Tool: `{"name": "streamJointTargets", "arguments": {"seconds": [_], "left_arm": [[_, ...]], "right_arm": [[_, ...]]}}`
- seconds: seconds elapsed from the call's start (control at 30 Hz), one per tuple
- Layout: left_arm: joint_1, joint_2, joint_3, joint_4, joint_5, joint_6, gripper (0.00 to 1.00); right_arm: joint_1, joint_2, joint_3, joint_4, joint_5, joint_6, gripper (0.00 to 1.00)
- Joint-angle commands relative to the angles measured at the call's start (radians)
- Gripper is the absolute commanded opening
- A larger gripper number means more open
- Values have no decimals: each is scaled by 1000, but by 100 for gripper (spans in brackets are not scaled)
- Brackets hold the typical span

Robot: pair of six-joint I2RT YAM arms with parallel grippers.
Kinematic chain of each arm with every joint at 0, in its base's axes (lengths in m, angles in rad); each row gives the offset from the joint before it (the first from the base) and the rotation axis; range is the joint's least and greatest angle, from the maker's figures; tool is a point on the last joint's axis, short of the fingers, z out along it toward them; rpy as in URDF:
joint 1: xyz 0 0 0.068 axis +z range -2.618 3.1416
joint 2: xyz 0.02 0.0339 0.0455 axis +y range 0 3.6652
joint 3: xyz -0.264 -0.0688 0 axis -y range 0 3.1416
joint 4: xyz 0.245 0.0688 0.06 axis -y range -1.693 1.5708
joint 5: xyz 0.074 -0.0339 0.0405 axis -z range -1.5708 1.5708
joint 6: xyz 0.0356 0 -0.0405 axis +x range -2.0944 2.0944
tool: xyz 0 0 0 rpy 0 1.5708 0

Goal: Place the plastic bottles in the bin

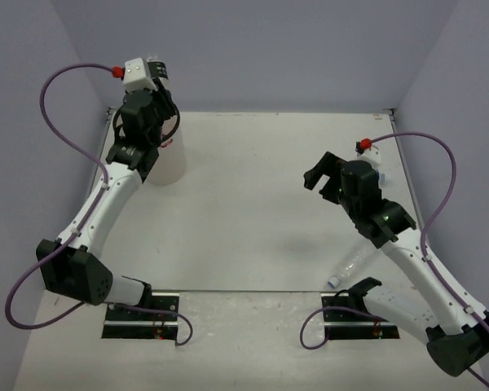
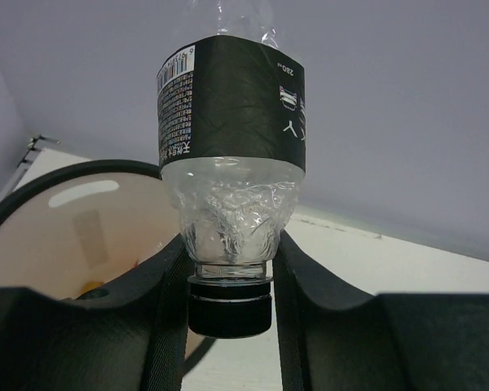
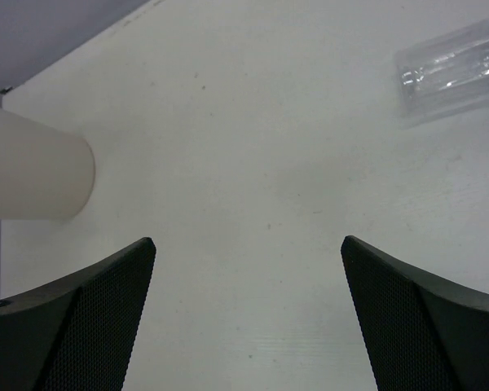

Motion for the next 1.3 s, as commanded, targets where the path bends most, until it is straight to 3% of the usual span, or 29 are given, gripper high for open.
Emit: {"name": "streamJointTargets", "arguments": {"seconds": [0.0, 0.13, 0.2, 0.23, 0.3, 0.33, 0.37, 0.4, 0.7, 0.87, 0.97, 1.1, 1.27], "left_arm": [[116, 110, 113, -120, -85, -26, 0], [162, 149, 123, -141, -46, -39, 4], [165, 156, 125, -162, -58, -47, 13], [167, 156, 123, -164, -53, -48, 23], [169, 156, 118, -166, -46, -41, 64], [169, 154, 120, -165, -45, -38, 70], [169, 152, 122, -164, -43, -33, 91], [169, 149, 124, -163, -43, -29, 100], [169, 147, 159, -181, 52, 1, 100], [169, 122, 161, -201, 146, -11, 100], [161, 56, 126, -204, 287, -44, 100], [117, -88, -40, -119, 409, -64, 100], [-49, -261, -307, 33, 460, -45, 100]], "right_arm": [[-19, -24, -49, -21, 36, 4, 99], [-33, -41, -78, -22, 47, 3, 99], [-43, -47, -88, -26, 56, 0, 99], [-49, -50, -91, -27, 55, -1, 99], [-61, -53, -98, -30, 51, -1, 99], [-64, -52, -100, -31, 48, -2, 99], [-65, -53, -103, -33, 45, -5, 99], [-67, -54, -104, -37, 42, -5, 99], [-96, -72, -125, -44, 54, -11, 99], [-209, -41, -120, -43, -20, -10, 99], [-328, 4, -100, -39, -56, -4, 99], [-454, 82, -72, -14, -134, -17, 99], [-605, 240, 8, 24, -225, 11, 99]]}}
